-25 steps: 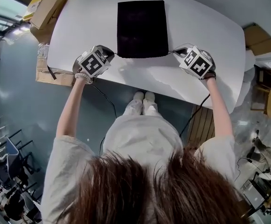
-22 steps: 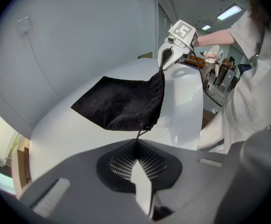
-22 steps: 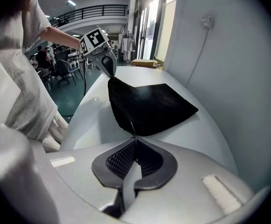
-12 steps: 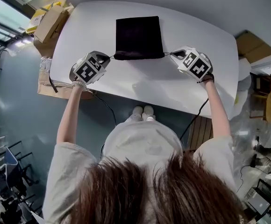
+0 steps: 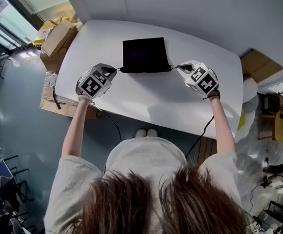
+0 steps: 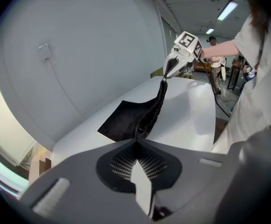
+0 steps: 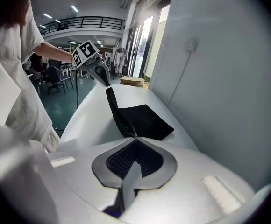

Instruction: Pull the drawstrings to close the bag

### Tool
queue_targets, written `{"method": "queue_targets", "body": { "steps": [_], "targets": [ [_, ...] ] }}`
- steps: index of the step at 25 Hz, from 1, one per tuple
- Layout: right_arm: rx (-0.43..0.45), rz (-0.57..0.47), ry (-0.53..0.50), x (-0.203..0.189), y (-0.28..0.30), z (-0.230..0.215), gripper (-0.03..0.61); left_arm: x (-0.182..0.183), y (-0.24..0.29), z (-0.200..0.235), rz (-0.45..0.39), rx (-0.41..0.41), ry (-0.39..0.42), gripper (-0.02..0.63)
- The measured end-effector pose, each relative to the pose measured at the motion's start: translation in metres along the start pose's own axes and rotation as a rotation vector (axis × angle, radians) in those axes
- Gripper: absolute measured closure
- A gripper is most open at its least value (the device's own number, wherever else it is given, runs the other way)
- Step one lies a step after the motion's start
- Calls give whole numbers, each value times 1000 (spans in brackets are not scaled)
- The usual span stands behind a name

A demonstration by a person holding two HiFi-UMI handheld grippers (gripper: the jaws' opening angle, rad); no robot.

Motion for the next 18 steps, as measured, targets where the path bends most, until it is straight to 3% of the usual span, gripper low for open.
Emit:
{"method": "queue_targets", "body": {
  "steps": [18],
  "targets": [
    [-146, -131, 46, 41, -26, -34, 568, 38, -38, 31, -195, 124, -128, 614]
  ]
}}
Point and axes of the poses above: the fingertips, and each gripper's own axes: y forward along the fingers, z to its left, x out of its top, the point moved 6 cm from there along -y, backward along the fingers, and after that the axes turned 13 degrees about -y, right-handed, at the moved point
